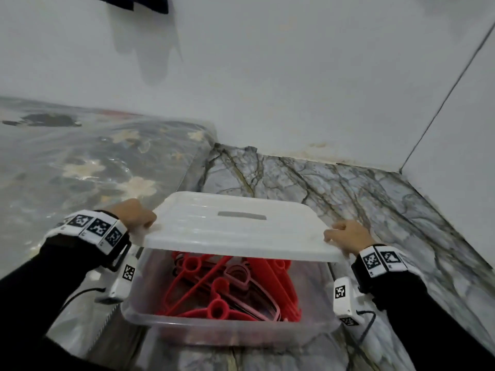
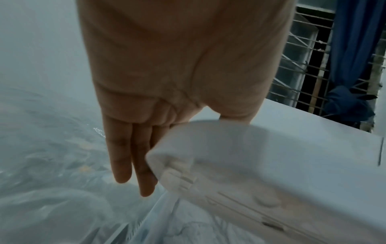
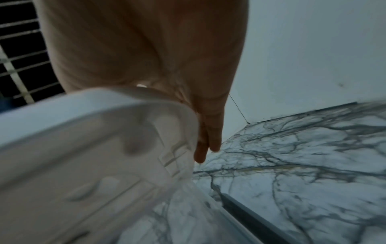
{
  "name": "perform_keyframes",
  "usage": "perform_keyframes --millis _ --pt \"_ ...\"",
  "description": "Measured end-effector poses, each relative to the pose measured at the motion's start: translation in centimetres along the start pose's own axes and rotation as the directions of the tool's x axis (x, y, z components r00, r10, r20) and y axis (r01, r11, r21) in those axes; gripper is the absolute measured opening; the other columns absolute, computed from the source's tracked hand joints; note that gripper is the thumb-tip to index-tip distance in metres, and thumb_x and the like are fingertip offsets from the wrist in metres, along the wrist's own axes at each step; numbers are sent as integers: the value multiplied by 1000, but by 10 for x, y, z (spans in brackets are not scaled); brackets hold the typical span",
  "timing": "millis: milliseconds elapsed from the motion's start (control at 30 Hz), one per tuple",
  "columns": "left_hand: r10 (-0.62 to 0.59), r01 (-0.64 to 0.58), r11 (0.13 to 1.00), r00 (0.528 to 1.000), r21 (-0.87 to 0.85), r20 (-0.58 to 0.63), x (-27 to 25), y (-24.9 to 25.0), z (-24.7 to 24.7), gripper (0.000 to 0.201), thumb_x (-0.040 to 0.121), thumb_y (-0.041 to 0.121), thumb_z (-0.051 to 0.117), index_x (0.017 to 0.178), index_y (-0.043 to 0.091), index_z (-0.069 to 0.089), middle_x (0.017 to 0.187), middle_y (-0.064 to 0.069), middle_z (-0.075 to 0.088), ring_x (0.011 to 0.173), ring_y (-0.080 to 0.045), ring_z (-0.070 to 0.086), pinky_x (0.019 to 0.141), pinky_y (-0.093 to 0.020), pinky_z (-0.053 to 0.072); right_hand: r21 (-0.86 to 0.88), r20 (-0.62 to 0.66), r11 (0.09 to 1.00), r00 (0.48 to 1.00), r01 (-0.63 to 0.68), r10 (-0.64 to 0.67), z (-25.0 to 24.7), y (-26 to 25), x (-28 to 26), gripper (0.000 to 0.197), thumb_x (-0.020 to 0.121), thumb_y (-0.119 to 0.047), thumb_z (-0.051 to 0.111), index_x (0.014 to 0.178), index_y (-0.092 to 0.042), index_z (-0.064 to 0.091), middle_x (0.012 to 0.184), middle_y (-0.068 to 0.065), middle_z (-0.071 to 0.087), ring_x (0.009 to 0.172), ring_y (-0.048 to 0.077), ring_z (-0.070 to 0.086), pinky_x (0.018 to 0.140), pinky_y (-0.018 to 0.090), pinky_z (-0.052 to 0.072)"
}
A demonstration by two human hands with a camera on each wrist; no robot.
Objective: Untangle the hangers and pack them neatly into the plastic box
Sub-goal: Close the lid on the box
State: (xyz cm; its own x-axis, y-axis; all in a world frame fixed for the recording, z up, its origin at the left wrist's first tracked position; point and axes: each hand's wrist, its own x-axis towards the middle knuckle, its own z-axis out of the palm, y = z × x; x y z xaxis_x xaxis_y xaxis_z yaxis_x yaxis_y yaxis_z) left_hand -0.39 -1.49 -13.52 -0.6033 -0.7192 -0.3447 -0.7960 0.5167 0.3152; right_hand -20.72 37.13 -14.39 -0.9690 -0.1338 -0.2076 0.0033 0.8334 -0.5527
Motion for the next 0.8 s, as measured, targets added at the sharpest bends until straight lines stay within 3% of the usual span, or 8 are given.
perform_keyframes --millis 67,133,300,433,567,633,733,800 --pt "-30 29 998 1000 63 5 0 -9 14 36 86 19 60 114 -4 59 116 -22 61 106 -33 58 83 -31 47 -86 33 996 999 -15 18 10 11 -8 35 79 -29 67 104 -6 60 103 14 59 91 27 56 69 30 42" --pt "-45 43 989 999 145 12 -4 -17 26 51 86 28 60 128 1 51 129 -17 56 115 -30 54 90 -30 43 -160 49 987 999 -9 17 22 18 -12 38 82 -39 63 104 -9 57 102 10 58 94 26 57 65 28 38" --pt "-25 -19 964 986 264 163 -9 -28 43 29 70 33 65 89 12 58 86 -6 62 78 -23 60 61 -24 43 -318 105 948 993 -19 56 45 29 -19 54 92 -42 50 131 -5 44 136 19 44 118 32 51 90 34 44" --pt "-54 -21 935 978 353 201 -12 -28 54 35 73 38 70 94 14 55 80 -1 59 68 -18 55 54 -21 40 -384 121 922 988 -42 95 50 29 -19 53 94 -38 49 131 -2 38 137 21 40 121 33 48 90 34 43" --pt "-54 -52 874 978 483 203 -12 -27 59 47 80 44 62 117 14 59 111 -4 62 88 -18 52 64 -20 37 -458 131 888 984 -45 117 53 32 -18 46 94 -33 50 128 -4 42 134 16 48 119 29 52 90 30 43" --pt "-35 -72 875 977 478 212 -11 -29 59 46 80 46 65 113 14 63 111 -4 65 97 -19 59 70 -20 37 -482 132 875 984 -43 121 57 33 -18 43 93 -31 50 127 -4 43 132 16 51 119 28 52 90 29 43" --pt "5 -87 899 982 429 189 -7 -31 62 44 87 43 61 114 8 63 86 2 66 105 -16 62 71 -17 38 -475 114 879 986 -51 119 62 32 -18 41 94 -27 50 126 -3 42 131 18 50 119 31 51 91 31 43" --pt "47 -94 921 990 378 131 -5 -31 67 44 91 40 55 120 7 59 103 -3 66 113 -18 58 83 -20 42 -451 105 891 987 -58 117 63 31 -16 42 95 -28 50 127 -2 41 130 19 51 119 32 51 91 32 43"
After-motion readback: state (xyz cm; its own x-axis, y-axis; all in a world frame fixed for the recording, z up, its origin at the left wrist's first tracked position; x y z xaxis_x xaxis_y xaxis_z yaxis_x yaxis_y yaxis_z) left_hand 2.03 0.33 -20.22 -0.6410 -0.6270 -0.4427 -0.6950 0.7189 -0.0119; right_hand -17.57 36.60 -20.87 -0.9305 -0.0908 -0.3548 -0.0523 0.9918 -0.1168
